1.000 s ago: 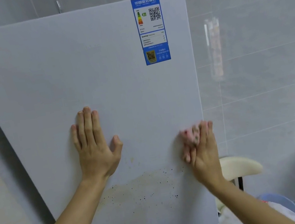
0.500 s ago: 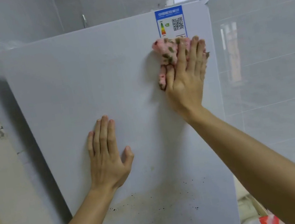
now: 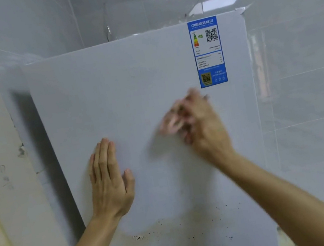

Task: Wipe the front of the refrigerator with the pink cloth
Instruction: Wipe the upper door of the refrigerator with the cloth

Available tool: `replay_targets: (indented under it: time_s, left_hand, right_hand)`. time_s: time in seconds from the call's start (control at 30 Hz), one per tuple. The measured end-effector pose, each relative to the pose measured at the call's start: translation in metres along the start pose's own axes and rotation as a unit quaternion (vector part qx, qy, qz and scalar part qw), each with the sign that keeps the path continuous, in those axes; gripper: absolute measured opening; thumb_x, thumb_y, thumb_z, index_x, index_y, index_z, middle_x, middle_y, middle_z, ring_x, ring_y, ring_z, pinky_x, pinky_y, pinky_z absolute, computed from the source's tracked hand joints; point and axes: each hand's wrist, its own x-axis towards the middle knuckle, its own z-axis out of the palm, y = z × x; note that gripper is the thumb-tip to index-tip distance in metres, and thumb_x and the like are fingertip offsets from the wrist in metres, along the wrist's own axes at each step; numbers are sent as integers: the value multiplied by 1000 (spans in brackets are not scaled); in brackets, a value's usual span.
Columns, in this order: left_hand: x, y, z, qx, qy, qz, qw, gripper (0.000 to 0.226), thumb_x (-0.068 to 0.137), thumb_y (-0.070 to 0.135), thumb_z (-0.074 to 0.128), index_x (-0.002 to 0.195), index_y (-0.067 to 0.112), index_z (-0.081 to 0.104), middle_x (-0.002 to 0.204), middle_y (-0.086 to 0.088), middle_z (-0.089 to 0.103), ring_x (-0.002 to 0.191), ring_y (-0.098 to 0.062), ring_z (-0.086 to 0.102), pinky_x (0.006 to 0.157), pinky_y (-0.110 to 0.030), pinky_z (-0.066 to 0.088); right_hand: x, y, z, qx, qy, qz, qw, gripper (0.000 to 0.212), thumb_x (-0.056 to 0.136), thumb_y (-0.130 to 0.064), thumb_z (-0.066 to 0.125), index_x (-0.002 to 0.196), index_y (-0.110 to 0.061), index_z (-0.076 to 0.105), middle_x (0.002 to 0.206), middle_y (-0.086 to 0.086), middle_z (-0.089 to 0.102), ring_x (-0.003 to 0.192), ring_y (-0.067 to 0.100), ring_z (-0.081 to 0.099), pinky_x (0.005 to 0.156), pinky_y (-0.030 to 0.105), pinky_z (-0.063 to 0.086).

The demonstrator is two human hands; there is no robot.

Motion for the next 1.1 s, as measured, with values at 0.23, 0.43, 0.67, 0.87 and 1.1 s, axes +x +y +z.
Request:
replay_targets:
  time_s: [0.23, 0.43, 0.67, 0.87, 1.1]
  left_hand:
    - [2, -7, 4, -7, 5, 17, 1000, 71, 99, 25, 40, 162, -1, 19, 172, -17, 17, 161, -29, 16, 132, -49, 11]
    - [2, 0, 7, -35, 25, 9, 999, 73, 90, 14, 40, 159, -8, 25, 169, -23, 22, 159, -38, 20, 129, -56, 17]
    - [0, 4, 0, -50, 5, 15, 999, 67, 97, 23, 38, 158, -5, 33, 169, -20, 24, 159, -36, 18, 131, -49, 13]
    - [-8, 28, -21, -172, -95, 82, 977, 62, 105, 49, 41, 145, 4, 55, 152, -7, 53, 148, -22, 42, 123, -38, 32]
    - [-1, 49, -67, -478, -182, -264, 818, 17, 98, 31, 72, 112, 20, 73, 102, 2, 78, 98, -19, 75, 90, -41, 61]
  right_hand:
    - [56, 9, -5, 67, 108, 232, 964, 67, 84, -13, 48, 148, 3, 41, 167, 34, 20, 154, 50, 24, 124, 68, 17]
    - [-45, -68, 35, 19, -68, 22, 997, 62, 109, -41, 37, 158, -3, 40, 169, 21, 24, 160, 41, 18, 132, 53, 12]
    - [-96, -77, 24, -14, -155, -81, 985, 49, 109, -15, 50, 158, -10, 45, 171, 11, 28, 161, 28, 21, 129, 46, 26]
    - [-58, -101, 4, 94, -65, 47, 992, 29, 104, -25, 54, 123, -8, 67, 126, 5, 69, 121, 25, 62, 104, 40, 46]
    - [-25, -117, -33, 260, -293, 207, 897, 70, 84, -46, 84, 141, -31, 48, 110, -17, 60, 96, -1, 57, 87, 16, 48]
